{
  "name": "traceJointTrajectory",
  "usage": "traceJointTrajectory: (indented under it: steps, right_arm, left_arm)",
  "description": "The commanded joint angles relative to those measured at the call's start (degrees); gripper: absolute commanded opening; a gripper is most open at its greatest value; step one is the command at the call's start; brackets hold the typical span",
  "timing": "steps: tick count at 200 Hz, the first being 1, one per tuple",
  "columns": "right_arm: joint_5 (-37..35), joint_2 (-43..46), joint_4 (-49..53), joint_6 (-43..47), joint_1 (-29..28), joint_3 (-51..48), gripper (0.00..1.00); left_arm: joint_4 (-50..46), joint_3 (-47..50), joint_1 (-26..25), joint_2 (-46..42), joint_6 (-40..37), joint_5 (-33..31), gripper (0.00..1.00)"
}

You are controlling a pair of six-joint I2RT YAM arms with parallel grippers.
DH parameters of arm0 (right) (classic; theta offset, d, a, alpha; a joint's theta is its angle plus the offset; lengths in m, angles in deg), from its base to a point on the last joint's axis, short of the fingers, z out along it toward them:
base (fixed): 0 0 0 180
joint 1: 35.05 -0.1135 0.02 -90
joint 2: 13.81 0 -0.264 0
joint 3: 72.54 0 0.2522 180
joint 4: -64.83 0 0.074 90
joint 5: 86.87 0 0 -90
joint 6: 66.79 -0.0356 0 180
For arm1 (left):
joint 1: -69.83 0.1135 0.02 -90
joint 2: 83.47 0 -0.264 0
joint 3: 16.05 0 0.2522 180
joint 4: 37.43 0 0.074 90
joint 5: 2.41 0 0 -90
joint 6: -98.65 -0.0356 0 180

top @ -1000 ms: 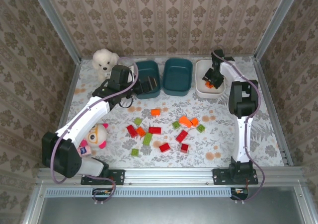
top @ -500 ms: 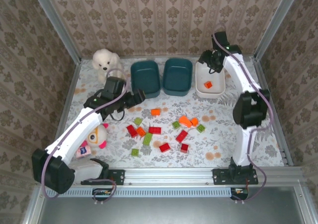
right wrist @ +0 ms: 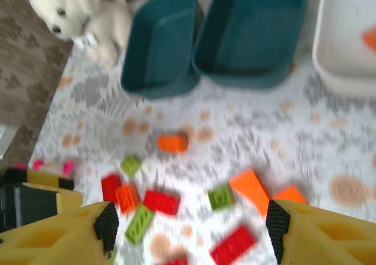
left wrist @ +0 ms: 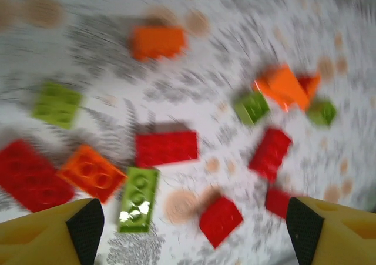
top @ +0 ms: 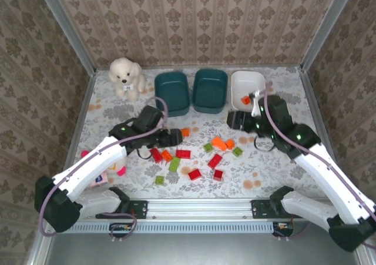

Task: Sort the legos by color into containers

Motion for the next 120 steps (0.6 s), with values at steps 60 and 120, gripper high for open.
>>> traceJointTrajectory:
  steps: [60, 120]
  right_arm:
    - [-5.25, 10.76, 18.91, -5.82, -0.76, 9.85, 0.72]
    - [-5.4, 14.01, 21.75, -7.37, -0.69, 14.28, 0.74]
  left_arm:
    - [-5.51, -16.99, -23.57, 23.77, -10.65, 2.59, 0.78]
    - [-17.3, -33.98, -30.07, 44.99, -2.5, -0.03, 0.74]
